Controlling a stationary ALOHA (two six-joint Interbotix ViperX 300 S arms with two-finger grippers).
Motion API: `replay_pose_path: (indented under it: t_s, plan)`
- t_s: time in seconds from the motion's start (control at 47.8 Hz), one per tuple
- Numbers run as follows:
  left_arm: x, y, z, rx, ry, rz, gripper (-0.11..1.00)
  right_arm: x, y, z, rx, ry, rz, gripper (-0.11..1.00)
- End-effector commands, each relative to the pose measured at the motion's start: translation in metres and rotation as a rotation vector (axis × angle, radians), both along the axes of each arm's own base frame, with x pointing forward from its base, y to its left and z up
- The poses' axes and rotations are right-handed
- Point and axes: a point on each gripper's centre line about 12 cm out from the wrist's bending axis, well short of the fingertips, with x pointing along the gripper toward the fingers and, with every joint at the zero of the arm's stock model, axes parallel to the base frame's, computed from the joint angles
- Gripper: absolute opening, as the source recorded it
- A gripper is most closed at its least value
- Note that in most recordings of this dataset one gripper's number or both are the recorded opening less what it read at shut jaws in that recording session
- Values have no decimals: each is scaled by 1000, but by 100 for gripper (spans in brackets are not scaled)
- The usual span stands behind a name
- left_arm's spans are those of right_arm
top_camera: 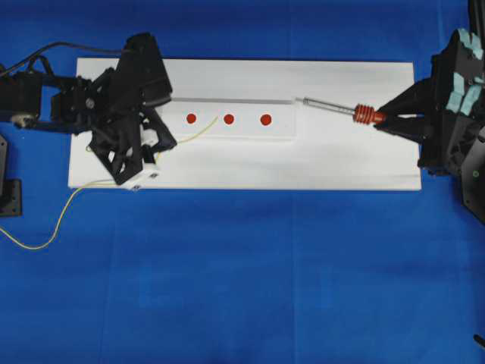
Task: Touch the tip of the soldering iron to the tip of the solder at the mark.
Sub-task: 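Lower both tools back onto the blue table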
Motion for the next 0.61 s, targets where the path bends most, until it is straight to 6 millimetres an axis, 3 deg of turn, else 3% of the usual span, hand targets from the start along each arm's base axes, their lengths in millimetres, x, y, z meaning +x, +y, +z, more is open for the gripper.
replay_pose_path:
  t_s: [0.0,0.272,0.44,0.586]
  plan:
    - [-2,-17,10,-13,-54,-39,3,5,13,8,17,-35,49,6]
    - [-16,-81,14,-57,-235,-221,3,13,70,12,53,-120,280,6]
    - [-27,-110,-4,-79,-285,-316,3,23,97,0,63,-128,381,6]
    - [-33,-137,-25,-105,-294,-393,3,35,120,-24,97,-98,424,6]
